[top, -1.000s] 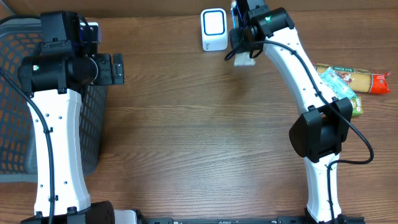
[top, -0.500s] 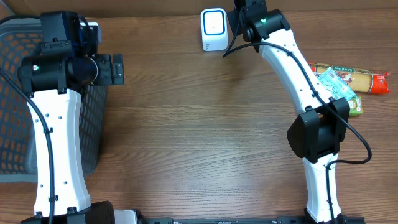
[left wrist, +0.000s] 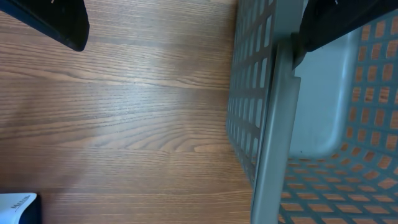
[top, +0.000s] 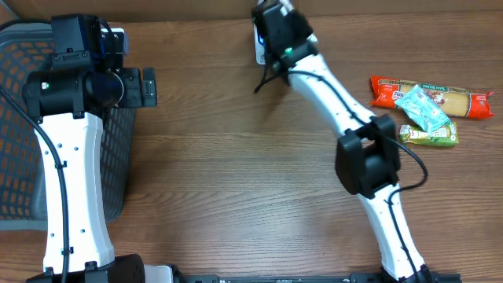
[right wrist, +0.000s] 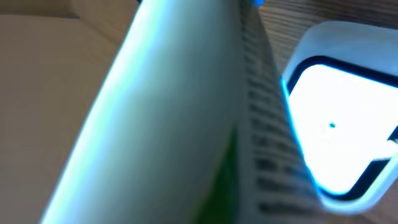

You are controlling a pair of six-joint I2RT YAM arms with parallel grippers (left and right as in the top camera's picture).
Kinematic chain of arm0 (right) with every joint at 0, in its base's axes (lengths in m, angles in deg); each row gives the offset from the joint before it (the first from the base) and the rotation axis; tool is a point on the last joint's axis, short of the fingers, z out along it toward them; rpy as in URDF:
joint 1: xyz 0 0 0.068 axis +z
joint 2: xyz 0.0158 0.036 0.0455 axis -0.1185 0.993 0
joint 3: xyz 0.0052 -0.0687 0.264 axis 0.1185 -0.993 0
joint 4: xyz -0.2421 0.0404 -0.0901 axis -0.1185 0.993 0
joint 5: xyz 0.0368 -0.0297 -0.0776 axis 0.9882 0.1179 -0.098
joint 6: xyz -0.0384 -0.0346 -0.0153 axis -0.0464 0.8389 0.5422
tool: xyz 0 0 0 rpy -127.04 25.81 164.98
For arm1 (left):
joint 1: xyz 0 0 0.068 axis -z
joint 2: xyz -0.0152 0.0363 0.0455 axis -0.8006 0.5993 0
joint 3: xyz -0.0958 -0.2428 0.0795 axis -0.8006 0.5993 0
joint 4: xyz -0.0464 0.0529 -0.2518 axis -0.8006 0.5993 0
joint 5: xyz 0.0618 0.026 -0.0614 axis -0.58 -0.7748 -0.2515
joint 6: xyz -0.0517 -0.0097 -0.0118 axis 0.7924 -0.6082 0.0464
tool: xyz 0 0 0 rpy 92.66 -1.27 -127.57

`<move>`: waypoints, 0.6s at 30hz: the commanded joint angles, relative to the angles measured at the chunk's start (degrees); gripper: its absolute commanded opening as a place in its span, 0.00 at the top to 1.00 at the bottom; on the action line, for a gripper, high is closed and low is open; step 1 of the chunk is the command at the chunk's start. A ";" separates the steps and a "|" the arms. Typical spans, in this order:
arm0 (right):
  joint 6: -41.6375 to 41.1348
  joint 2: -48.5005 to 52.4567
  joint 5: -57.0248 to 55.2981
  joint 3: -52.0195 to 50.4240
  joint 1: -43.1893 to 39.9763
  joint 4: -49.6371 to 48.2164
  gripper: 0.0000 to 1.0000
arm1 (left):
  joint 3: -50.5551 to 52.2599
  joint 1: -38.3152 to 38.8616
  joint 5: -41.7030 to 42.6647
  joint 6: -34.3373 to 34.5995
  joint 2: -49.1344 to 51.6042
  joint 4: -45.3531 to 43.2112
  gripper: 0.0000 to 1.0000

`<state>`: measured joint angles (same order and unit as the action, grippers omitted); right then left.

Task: Scan the item barcode
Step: 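Hold the white tube in front of the scanner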

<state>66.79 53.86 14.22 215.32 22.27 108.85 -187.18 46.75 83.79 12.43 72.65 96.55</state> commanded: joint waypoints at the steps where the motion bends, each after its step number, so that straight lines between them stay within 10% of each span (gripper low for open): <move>1: 3.10 2.14 -10.01 0.85 0.22 -1.90 0.96 | -0.50 -0.28 0.33 -0.87 0.48 -0.15 0.00; 18: 3.08 6.36 -13.75 0.85 0.48 -1.36 0.96 | -0.50 -0.28 0.33 -0.87 0.48 -0.15 0.00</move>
<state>70.51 61.40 3.12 215.10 22.84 108.30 -187.18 46.75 83.79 12.43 72.65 96.57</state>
